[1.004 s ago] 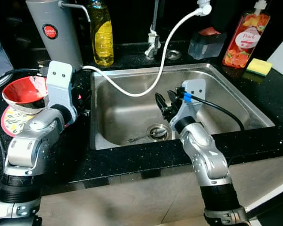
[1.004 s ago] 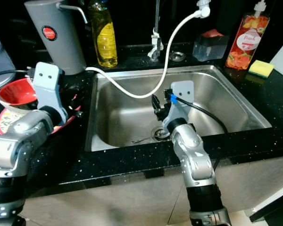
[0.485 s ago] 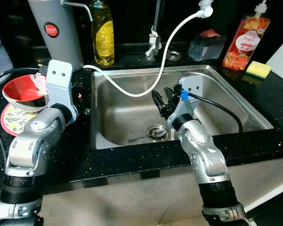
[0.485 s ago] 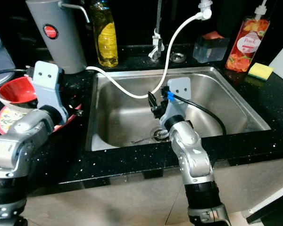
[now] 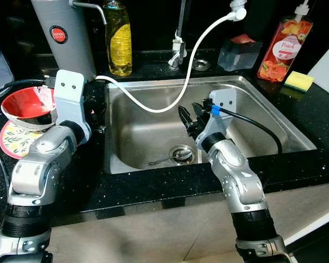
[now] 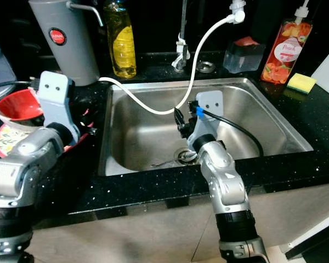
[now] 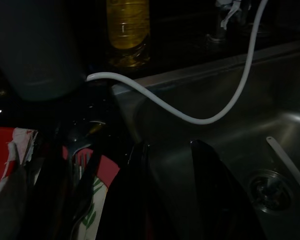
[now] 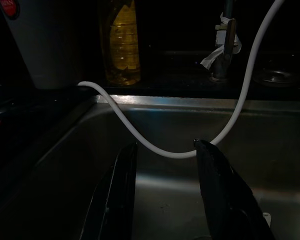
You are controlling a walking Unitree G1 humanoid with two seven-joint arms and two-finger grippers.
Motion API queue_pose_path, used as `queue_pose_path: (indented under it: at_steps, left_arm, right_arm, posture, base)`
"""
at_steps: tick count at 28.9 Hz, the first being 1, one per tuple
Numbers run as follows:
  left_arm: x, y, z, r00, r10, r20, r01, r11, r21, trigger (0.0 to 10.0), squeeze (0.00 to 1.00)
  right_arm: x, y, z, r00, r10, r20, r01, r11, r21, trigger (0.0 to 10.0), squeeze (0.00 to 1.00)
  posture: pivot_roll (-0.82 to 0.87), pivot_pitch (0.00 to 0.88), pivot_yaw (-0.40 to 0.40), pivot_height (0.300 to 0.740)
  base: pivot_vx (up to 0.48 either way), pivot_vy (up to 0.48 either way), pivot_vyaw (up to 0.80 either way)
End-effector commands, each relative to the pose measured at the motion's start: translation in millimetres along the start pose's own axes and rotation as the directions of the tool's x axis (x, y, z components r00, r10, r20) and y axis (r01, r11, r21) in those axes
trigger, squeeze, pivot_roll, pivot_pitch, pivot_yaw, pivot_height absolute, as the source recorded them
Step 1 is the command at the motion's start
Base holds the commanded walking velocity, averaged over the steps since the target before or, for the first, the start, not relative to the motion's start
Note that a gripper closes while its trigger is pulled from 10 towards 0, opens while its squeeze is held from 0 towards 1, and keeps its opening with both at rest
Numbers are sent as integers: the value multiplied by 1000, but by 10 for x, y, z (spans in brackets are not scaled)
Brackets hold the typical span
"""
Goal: Kitchen organization
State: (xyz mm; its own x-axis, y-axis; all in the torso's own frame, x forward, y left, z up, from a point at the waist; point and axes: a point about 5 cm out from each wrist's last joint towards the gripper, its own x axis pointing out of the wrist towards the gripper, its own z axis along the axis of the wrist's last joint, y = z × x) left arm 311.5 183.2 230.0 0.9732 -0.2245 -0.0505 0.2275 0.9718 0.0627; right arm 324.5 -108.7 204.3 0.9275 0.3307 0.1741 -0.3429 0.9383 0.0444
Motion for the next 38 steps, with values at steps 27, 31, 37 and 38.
queue_pose_path:
  at_steps: [27, 31, 37, 38]
  left_arm:
    - [77, 105, -21, 996, 83, -12, -84, 996, -24, 10000, 0]
    - [93, 94, -35, 996, 84, -14, -84, 996, -28, 10000, 0]
    - [64, 100, -30, 996, 89, -9, -90, 995, -37, 10000, 0]
    - [64, 100, -30, 996, 89, -9, -90, 995, -37, 10000, 0]
  right_arm:
    - [19, -49, 41, 1000, -2, 8, 2, 1000, -12, 10000, 0]
    - [16, -66, 37, 1000, -6, 4, 6, 1000, -13, 10000, 0]
    - [11, -43, 26, 1000, 5, 1, -5, 1000, -11, 10000, 0]
    - [11, -43, 26, 1000, 5, 1, -5, 1000, -11, 10000, 0]
  posture:
    - [46, 0, -48, 740]
    - [52, 0, -59, 740]
    - [54, 0, -63, 740]
    - [54, 0, -63, 740]
  base:
    - [0, 0, 0]
    - [0, 0, 0]
    - [0, 0, 0]
    - [0, 0, 0]
